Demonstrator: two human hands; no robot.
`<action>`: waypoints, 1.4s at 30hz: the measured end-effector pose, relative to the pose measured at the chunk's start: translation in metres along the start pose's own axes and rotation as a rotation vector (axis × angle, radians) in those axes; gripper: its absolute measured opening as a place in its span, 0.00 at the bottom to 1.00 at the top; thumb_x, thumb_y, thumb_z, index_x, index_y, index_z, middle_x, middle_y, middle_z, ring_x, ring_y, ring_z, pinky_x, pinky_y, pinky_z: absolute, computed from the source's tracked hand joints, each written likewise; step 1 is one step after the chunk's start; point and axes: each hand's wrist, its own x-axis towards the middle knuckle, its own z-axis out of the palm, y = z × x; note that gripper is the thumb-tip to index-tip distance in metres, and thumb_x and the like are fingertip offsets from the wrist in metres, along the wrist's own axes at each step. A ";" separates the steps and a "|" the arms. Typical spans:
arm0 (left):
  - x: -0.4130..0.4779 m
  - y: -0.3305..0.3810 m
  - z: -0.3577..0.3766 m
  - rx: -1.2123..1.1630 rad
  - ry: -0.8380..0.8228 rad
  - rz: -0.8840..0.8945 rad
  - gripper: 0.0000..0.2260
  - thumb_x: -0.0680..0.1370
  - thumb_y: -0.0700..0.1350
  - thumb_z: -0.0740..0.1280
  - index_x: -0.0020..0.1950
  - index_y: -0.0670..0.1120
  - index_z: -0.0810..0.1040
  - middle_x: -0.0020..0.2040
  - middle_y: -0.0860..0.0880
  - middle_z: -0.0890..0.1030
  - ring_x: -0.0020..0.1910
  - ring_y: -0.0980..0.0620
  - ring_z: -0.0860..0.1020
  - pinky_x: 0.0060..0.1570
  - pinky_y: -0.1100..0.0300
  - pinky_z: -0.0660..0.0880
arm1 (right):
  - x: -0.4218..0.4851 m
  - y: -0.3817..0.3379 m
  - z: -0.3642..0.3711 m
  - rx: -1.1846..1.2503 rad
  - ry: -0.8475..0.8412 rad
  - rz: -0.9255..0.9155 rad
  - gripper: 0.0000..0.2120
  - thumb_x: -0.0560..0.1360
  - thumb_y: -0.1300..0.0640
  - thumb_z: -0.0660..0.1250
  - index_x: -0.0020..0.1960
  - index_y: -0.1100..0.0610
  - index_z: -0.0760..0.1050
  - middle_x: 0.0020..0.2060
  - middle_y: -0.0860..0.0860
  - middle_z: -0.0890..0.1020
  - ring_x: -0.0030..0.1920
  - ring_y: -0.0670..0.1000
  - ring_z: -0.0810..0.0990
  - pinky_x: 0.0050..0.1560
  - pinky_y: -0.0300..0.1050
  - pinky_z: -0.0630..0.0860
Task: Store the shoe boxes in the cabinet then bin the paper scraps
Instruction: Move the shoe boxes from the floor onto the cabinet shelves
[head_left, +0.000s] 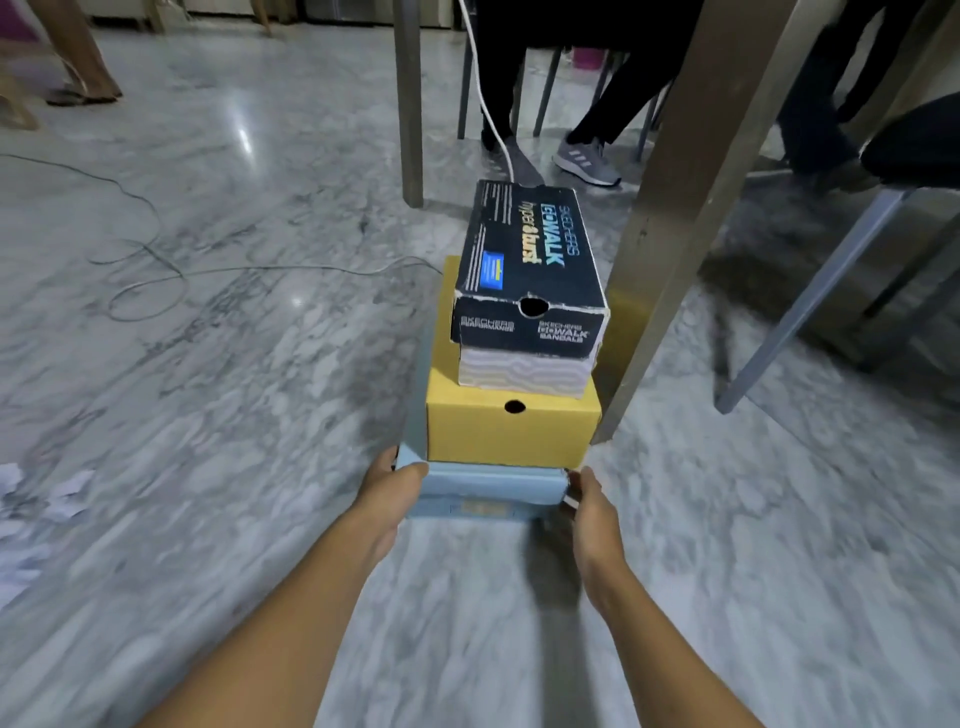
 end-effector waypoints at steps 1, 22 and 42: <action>-0.010 -0.008 -0.008 0.007 -0.002 -0.012 0.17 0.80 0.44 0.62 0.70 0.51 0.69 0.62 0.49 0.76 0.59 0.46 0.74 0.57 0.52 0.71 | -0.013 0.004 -0.001 0.011 0.000 0.026 0.20 0.83 0.43 0.53 0.50 0.47 0.82 0.51 0.49 0.85 0.53 0.53 0.83 0.59 0.56 0.78; -0.259 -0.150 -0.206 0.324 -0.099 -0.373 0.30 0.70 0.43 0.76 0.69 0.55 0.67 0.57 0.49 0.80 0.50 0.51 0.79 0.31 0.64 0.74 | -0.222 0.072 -0.005 -0.412 -0.574 0.273 0.20 0.76 0.42 0.61 0.57 0.54 0.82 0.57 0.56 0.82 0.54 0.56 0.84 0.54 0.51 0.81; -0.312 -0.036 -0.228 -0.048 0.364 0.148 0.31 0.79 0.68 0.45 0.76 0.52 0.64 0.74 0.48 0.68 0.72 0.47 0.67 0.73 0.43 0.59 | -0.269 -0.047 0.104 -0.173 -0.996 -0.280 0.28 0.74 0.34 0.63 0.66 0.50 0.77 0.62 0.49 0.82 0.64 0.51 0.79 0.68 0.55 0.69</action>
